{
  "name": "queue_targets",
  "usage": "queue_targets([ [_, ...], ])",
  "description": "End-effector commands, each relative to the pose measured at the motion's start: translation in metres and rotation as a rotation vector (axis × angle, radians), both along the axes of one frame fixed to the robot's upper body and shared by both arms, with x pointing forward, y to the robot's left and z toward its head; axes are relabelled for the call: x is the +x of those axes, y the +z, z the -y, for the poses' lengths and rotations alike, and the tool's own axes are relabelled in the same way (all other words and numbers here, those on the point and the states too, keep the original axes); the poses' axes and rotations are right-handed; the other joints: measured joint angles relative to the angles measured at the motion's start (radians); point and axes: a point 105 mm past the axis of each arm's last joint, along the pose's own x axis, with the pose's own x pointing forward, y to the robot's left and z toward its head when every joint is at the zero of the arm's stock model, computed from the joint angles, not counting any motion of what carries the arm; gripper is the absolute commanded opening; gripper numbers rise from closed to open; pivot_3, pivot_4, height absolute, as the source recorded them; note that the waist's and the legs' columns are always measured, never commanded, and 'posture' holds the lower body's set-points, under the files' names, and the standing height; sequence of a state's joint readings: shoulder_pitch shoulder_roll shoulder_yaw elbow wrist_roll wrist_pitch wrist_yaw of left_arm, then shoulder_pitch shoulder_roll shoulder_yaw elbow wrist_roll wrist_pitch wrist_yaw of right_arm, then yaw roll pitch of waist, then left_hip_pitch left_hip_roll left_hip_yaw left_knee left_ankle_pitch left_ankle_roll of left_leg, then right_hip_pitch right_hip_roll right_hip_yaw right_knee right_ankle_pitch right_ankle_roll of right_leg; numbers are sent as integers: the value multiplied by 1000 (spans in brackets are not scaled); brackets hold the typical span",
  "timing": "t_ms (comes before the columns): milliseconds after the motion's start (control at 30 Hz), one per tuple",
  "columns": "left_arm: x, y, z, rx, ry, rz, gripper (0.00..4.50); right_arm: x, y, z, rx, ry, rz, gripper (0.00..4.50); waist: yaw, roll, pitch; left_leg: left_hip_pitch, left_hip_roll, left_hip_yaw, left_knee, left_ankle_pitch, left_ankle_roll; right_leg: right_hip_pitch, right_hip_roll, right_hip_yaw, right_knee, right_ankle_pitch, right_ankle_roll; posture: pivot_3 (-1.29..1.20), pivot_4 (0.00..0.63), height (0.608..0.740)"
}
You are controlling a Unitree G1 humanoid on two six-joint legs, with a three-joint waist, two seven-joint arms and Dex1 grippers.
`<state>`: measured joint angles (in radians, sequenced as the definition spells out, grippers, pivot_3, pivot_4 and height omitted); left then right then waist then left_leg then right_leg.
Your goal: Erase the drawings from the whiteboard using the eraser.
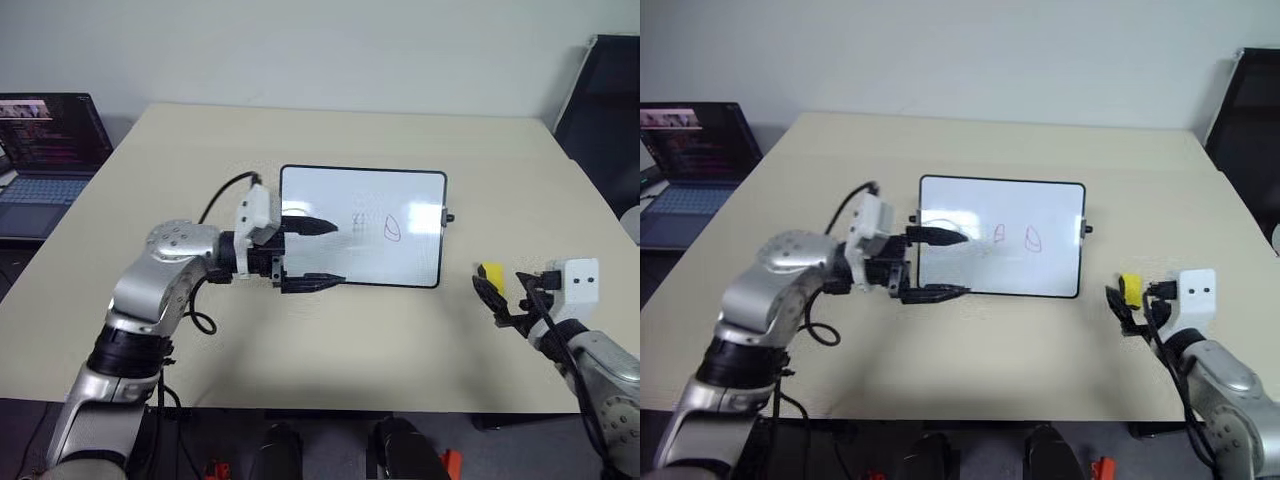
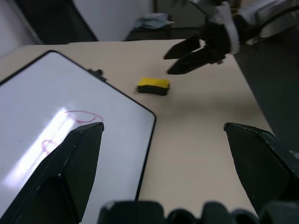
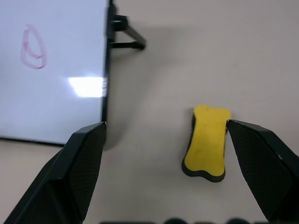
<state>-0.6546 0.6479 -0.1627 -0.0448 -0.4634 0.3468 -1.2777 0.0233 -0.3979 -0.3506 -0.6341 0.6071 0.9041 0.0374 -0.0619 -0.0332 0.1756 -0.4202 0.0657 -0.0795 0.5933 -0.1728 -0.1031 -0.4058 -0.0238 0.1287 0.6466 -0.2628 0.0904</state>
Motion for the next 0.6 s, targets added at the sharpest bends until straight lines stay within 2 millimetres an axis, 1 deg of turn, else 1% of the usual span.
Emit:
queue_targets([
  [33,2,8,10,16,-66,78,4500,12,7,4,-17,-80,38,4482,0,0,0,0,0,0,0,0,0,0,0,0,0,0,0,0,150,740],
  [67,3,9,11,15,-76,82,4500,15,7,1,-11,-81,39,4482,1,0,0,0,0,0,0,0,0,0,0,0,0,0,0,0,150,740],
  [200,1,8,14,29,-108,105,4500,28,1,10,-29,-152,29,4482,1,1,0,0,0,0,-1,0,0,0,0,-1,0,0,0,0,150,740],
  [267,1,9,13,30,-113,108,4500,32,-4,10,-29,-153,16,4482,3,1,0,-2,0,0,-1,0,0,-1,0,-1,0,0,0,0,150,740],
  [433,0,11,11,29,-110,105,4500,37,-15,18,-8,-184,-2,4482,3,1,1,-2,0,-1,-1,0,0,-1,0,-1,0,0,0,0,150,740],
  [600,2,8,8,44,-101,111,4500,43,-22,16,3,-170,-7,4482,3,1,1,-2,0,-1,0,0,1,-1,0,-1,1,0,0,0,150,740],
])
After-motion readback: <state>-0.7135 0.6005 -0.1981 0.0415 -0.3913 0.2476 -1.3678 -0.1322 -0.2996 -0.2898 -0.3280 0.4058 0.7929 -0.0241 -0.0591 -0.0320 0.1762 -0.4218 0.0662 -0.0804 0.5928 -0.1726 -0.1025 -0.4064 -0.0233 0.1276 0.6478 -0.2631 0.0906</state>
